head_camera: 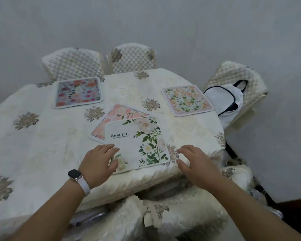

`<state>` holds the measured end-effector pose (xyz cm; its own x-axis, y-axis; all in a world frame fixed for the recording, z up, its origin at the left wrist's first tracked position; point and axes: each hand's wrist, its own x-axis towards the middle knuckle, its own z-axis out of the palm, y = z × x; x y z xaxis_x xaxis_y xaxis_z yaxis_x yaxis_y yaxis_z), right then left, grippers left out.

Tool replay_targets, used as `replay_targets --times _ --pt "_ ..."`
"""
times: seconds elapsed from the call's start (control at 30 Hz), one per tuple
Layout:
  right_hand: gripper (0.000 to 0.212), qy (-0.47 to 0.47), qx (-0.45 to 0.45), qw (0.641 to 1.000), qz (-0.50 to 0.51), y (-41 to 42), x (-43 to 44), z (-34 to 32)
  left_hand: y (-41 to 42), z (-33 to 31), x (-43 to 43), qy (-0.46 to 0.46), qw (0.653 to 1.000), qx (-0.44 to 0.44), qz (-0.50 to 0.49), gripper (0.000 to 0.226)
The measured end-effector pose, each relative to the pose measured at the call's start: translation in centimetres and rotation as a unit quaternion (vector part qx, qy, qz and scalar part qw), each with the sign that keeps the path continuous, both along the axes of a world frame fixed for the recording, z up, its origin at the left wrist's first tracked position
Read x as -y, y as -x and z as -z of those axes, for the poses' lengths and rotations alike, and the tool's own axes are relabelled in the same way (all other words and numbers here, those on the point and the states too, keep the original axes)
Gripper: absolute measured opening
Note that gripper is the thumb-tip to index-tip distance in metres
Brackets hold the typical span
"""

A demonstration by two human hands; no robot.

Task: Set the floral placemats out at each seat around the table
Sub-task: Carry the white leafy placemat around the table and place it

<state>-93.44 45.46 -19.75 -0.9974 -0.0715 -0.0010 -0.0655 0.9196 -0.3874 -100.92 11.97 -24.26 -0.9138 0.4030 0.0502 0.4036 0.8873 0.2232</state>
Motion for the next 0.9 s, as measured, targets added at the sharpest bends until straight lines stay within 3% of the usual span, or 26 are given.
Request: replay_targets --times 0.23,0.37,0.63,0.9 --pt "0.036 0.098 0.095 0.989 0.05 5.2 1.1 4.1 3.3 3.4 2.7 -0.093 0.978 0.135 -0.13 0.06" --pt "0.037 0.112 0.167 0.976 0.08 8.1 1.0 6.9 3.9 5.4 2.3 -0.181 0.935 0.208 -0.223 0.043" --pt "0.043 0.185 0.247 0.932 0.188 11.8 1.0 11.3 4.5 7.8 0.4 -0.266 0.835 0.328 -0.353 0.049" --pt "0.047 0.272 0.291 0.874 0.278 15.0 0.6 12.9 6.8 9.2 -1.4 -0.321 0.761 0.324 -0.461 0.05"
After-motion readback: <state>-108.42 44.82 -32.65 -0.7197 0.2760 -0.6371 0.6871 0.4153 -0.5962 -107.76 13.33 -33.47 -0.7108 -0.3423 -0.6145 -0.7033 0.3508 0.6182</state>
